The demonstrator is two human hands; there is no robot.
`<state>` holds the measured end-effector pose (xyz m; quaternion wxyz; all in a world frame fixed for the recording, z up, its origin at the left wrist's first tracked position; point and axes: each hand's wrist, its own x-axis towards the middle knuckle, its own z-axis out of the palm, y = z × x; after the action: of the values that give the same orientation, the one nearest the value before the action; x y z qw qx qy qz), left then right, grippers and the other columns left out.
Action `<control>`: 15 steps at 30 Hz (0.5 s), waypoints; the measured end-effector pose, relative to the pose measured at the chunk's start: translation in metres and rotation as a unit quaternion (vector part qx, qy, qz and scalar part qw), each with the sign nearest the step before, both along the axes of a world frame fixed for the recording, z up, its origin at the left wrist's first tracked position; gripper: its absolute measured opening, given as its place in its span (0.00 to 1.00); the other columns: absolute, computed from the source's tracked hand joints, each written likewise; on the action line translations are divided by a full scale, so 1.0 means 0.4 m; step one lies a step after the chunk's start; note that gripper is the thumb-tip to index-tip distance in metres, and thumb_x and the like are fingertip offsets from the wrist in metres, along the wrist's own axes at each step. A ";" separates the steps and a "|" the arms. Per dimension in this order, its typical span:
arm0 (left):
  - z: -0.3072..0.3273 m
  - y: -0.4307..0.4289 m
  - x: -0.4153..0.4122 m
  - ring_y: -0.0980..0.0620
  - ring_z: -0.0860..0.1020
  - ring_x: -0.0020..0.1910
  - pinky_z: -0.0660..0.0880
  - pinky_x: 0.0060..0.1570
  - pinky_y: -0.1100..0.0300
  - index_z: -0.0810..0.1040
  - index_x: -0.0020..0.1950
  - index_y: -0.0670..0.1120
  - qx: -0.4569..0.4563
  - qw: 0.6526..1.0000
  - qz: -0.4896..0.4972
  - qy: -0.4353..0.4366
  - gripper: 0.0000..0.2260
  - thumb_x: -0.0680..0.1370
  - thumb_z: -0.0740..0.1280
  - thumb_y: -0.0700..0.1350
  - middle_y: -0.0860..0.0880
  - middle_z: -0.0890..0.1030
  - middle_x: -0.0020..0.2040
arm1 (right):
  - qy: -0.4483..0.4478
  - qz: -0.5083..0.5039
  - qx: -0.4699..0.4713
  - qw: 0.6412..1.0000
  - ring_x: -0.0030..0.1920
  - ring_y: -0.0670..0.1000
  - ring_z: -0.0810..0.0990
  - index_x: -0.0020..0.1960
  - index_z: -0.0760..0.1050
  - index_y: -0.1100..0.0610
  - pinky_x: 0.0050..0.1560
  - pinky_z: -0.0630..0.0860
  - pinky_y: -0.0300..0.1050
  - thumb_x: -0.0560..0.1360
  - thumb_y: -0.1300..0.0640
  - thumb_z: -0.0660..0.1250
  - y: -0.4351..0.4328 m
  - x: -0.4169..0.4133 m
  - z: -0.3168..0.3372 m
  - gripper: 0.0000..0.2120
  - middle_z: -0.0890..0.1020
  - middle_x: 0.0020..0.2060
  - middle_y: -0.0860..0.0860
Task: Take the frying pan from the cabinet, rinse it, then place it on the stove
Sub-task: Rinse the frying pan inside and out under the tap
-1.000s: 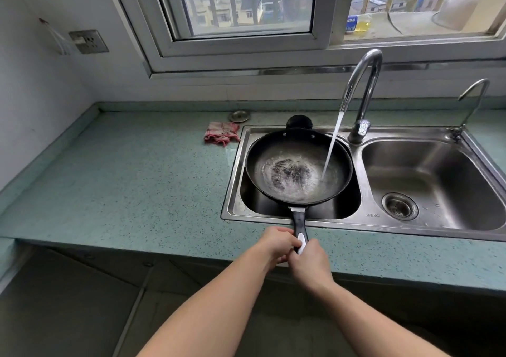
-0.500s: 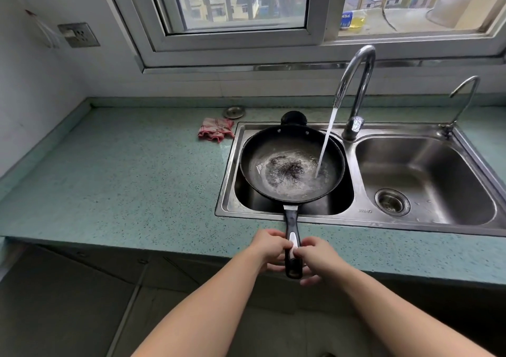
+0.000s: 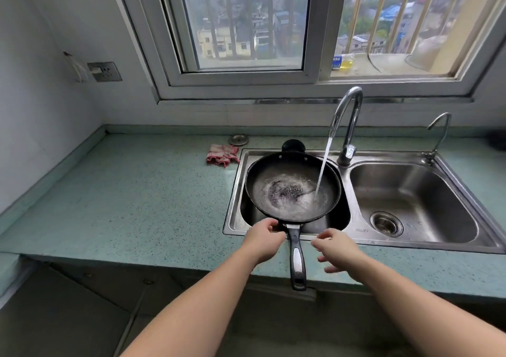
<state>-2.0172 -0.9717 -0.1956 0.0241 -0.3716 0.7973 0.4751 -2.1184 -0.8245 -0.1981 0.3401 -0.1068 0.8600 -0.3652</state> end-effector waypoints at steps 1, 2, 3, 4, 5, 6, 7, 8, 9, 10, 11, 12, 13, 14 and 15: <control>0.027 -0.010 0.007 0.50 0.75 0.61 0.72 0.54 0.60 0.69 0.71 0.51 -0.052 0.998 -0.033 -0.004 0.22 0.77 0.63 0.50 0.49 0.75 0.65 | 0.043 0.017 0.007 0.999 0.43 0.52 0.80 0.55 0.74 0.57 0.37 0.80 0.44 0.75 0.55 0.64 0.005 -0.008 0.026 0.10 0.80 0.47 0.53; 0.051 -0.018 0.012 0.50 0.74 0.63 0.72 0.56 0.59 0.68 0.72 0.52 -0.105 0.992 -0.067 -0.009 0.23 0.77 0.62 0.52 0.50 0.74 0.68 | 0.088 0.034 0.017 0.995 0.42 0.52 0.79 0.56 0.75 0.56 0.37 0.77 0.43 0.74 0.55 0.64 0.009 -0.014 0.052 0.12 0.81 0.48 0.52; 0.075 -0.024 0.017 0.49 0.73 0.65 0.72 0.59 0.57 0.67 0.73 0.53 -0.144 0.985 -0.095 -0.014 0.23 0.77 0.62 0.53 0.50 0.73 0.69 | 0.131 0.047 0.028 0.990 0.42 0.52 0.78 0.57 0.76 0.57 0.40 0.75 0.42 0.74 0.54 0.64 0.013 -0.017 0.078 0.13 0.81 0.48 0.51; 0.097 -0.029 0.022 0.49 0.73 0.65 0.73 0.60 0.56 0.68 0.72 0.55 -0.168 0.979 -0.117 -0.019 0.23 0.77 0.62 0.54 0.50 0.73 0.70 | 0.166 0.055 0.036 0.984 0.43 0.52 0.79 0.56 0.77 0.57 0.42 0.75 0.41 0.73 0.53 0.64 0.018 -0.016 0.104 0.13 0.82 0.47 0.51; 0.114 -0.033 0.024 0.49 0.74 0.64 0.73 0.61 0.55 0.68 0.72 0.56 -0.181 0.974 -0.133 -0.022 0.22 0.77 0.62 0.54 0.50 0.74 0.69 | 0.195 0.059 0.043 0.978 0.45 0.52 0.79 0.56 0.77 0.56 0.44 0.75 0.42 0.73 0.53 0.64 0.022 -0.016 0.125 0.13 0.82 0.47 0.51; 0.128 -0.036 0.025 0.49 0.76 0.62 0.74 0.61 0.54 0.69 0.71 0.56 -0.191 0.970 -0.147 -0.022 0.22 0.77 0.62 0.54 0.50 0.74 0.69 | 0.221 0.060 0.051 0.972 0.47 0.52 0.80 0.56 0.77 0.55 0.46 0.76 0.42 0.73 0.52 0.64 0.025 -0.015 0.141 0.13 0.83 0.48 0.51; 0.141 -0.036 0.023 0.49 0.77 0.60 0.75 0.59 0.53 0.70 0.70 0.57 -0.198 0.967 -0.157 -0.019 0.21 0.76 0.62 0.55 0.50 0.75 0.68 | 0.241 0.063 0.061 0.966 0.50 0.53 0.80 0.57 0.77 0.54 0.49 0.76 0.43 0.73 0.52 0.64 0.028 -0.015 0.154 0.14 0.83 0.50 0.51; 0.150 -0.035 0.021 0.48 0.78 0.58 0.76 0.58 0.53 0.70 0.69 0.57 -0.204 0.965 -0.165 -0.015 0.21 0.76 0.62 0.55 0.50 0.76 0.67 | 0.256 0.068 0.070 0.962 0.51 0.54 0.79 0.58 0.77 0.53 0.52 0.77 0.45 0.73 0.51 0.64 0.032 -0.015 0.164 0.14 0.82 0.52 0.51; 0.157 -0.035 0.018 0.49 0.78 0.58 0.76 0.59 0.52 0.70 0.69 0.58 -0.210 0.963 -0.170 -0.010 0.21 0.76 0.62 0.55 0.51 0.76 0.66 | 0.266 0.074 0.075 0.958 0.52 0.54 0.80 0.58 0.77 0.51 0.54 0.77 0.46 0.73 0.51 0.64 0.034 -0.016 0.170 0.14 0.83 0.53 0.51; 0.161 -0.034 0.014 0.49 0.77 0.60 0.76 0.60 0.52 0.70 0.69 0.58 -0.217 0.960 -0.175 -0.005 0.21 0.76 0.62 0.55 0.51 0.76 0.67 | 0.271 0.080 0.076 0.956 0.53 0.53 0.80 0.58 0.78 0.50 0.55 0.77 0.46 0.73 0.51 0.64 0.037 -0.018 0.172 0.15 0.83 0.54 0.51; 0.162 -0.034 0.007 0.49 0.76 0.62 0.75 0.61 0.52 0.70 0.69 0.57 -0.224 0.958 -0.178 -0.001 0.21 0.76 0.62 0.55 0.51 0.76 0.67 | 0.275 0.085 0.077 0.955 0.54 0.53 0.80 0.58 0.79 0.50 0.56 0.77 0.46 0.73 0.51 0.64 0.038 -0.023 0.171 0.15 0.83 0.54 0.50; 0.161 -0.035 -0.001 0.49 0.75 0.64 0.74 0.63 0.52 0.70 0.70 0.57 -0.233 0.955 -0.183 0.004 0.21 0.76 0.62 0.54 0.52 0.75 0.68 | 0.280 0.088 0.080 0.953 0.55 0.52 0.80 0.58 0.79 0.50 0.57 0.76 0.46 0.73 0.51 0.64 0.039 -0.030 0.168 0.14 0.83 0.55 0.50; 0.159 -0.036 -0.012 0.50 0.74 0.65 0.73 0.64 0.52 0.70 0.70 0.56 -0.238 0.953 -0.187 0.007 0.22 0.76 0.62 0.54 0.52 0.74 0.69 | 0.287 0.091 0.083 0.950 0.55 0.52 0.80 0.57 0.79 0.50 0.57 0.76 0.46 0.73 0.51 0.64 0.038 -0.041 0.164 0.14 0.83 0.55 0.50; 0.155 -0.037 -0.023 0.50 0.73 0.66 0.72 0.65 0.52 0.69 0.71 0.56 -0.239 0.952 -0.189 0.010 0.22 0.76 0.62 0.54 0.53 0.73 0.70 | 0.293 0.094 0.087 0.947 0.56 0.53 0.80 0.57 0.79 0.50 0.57 0.76 0.46 0.73 0.51 0.64 0.036 -0.053 0.160 0.14 0.83 0.55 0.50; 0.150 -0.039 -0.037 0.50 0.73 0.66 0.71 0.65 0.52 0.69 0.71 0.56 -0.237 0.953 -0.188 0.013 0.22 0.76 0.63 0.54 0.53 0.72 0.71 | 0.298 0.095 0.091 0.946 0.56 0.53 0.80 0.57 0.79 0.51 0.56 0.76 0.45 0.73 0.51 0.64 0.033 -0.070 0.154 0.14 0.83 0.54 0.50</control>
<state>-2.0321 -0.9872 -0.1357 0.0140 -0.2039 0.9425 0.2644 -2.1464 -0.8115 -0.1363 0.1101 -0.2609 0.9373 -0.2032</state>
